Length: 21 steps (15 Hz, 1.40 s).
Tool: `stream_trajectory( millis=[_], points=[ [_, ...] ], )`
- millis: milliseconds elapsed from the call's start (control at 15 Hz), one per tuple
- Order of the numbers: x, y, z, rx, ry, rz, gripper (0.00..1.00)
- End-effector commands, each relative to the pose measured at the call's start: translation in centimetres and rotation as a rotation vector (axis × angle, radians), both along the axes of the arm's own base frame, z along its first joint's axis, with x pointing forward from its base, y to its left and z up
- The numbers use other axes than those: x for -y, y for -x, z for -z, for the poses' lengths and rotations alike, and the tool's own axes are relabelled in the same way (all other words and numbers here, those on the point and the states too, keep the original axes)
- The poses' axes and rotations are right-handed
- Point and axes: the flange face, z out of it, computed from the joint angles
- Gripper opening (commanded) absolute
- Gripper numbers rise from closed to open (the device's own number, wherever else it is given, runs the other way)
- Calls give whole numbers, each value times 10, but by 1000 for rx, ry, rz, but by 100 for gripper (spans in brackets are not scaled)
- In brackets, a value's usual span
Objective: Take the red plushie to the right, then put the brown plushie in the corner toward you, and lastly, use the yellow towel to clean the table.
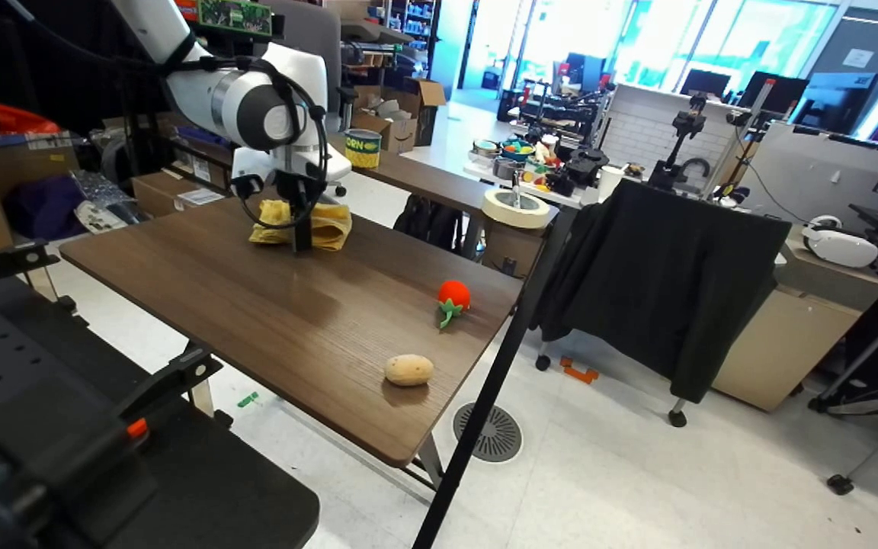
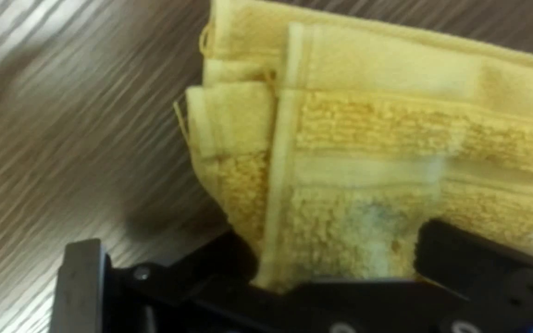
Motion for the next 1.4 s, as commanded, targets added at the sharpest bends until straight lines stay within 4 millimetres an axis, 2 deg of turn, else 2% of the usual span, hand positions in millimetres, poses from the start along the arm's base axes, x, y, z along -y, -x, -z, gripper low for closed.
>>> stream_trajectory(
  millis=[0,133,267,400,533,733,800,867,1000,1133,1333],
  points=[
    [-54,8,34,-47,10,-89,100],
    [-42,-2,38,-49,50,-106,100],
    [2,-12,42,-55,82,-69,100],
    [38,-18,34,-48,90,-9,100],
    [85,-21,30,-50,96,72,100],
    [152,-3,32,-67,78,148,100],
    [162,8,25,-82,51,135,100],
    [151,15,10,-83,15,60,100],
    [140,28,2,-99,-11,-67,100],
    [127,51,4,-142,-30,-169,100],
    [91,88,3,-176,-57,-333,100]
  ],
)
